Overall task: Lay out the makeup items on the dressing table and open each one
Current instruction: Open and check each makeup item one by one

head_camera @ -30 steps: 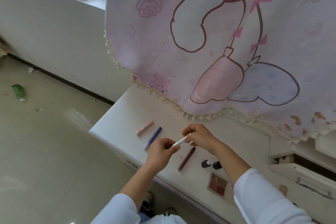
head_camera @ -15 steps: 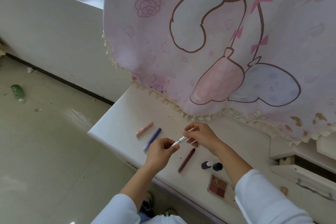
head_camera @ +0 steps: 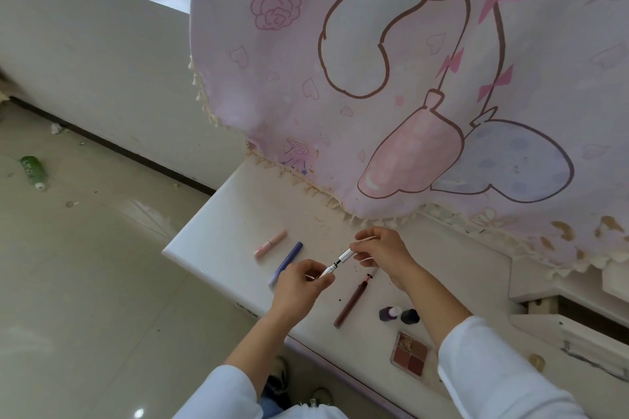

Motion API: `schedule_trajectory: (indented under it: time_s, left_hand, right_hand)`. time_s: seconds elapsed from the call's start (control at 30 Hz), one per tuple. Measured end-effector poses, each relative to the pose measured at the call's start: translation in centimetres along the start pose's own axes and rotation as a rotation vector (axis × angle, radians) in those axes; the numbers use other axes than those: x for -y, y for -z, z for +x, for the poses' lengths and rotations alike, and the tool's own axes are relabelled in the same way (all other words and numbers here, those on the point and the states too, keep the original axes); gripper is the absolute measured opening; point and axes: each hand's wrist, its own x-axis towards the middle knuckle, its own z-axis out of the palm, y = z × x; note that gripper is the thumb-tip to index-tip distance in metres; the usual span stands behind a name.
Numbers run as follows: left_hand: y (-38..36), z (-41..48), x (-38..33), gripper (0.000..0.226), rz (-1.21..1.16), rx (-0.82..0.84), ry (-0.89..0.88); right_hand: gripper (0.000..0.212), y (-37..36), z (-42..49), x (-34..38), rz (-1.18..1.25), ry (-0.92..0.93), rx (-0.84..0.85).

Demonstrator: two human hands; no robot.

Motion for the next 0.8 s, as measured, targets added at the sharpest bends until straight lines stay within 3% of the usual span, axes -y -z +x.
schedule_trajectory:
  time_s: [0.4,0.53,0.8]
  left_hand:
    - [-1.1,2.0,1.3,0.02,0.112,0.009,0.084]
    - [-1.6,2.8,1.9,0.008,0.182,0.013,0.09]
    - [-2.5,3.9,3.4,0.006,0.343,0.018,0.037]
  right_hand:
    - [0.016,-0.6,3.2,-0.7,-0.109,-0.106,-0.075]
    - [0.014,-1.0,4.6,-1.0,-0.189,-0.143,-0.074]
    - [0.013,-2.0,6.7,-1.6,-0.352,-0.178,-0.103]
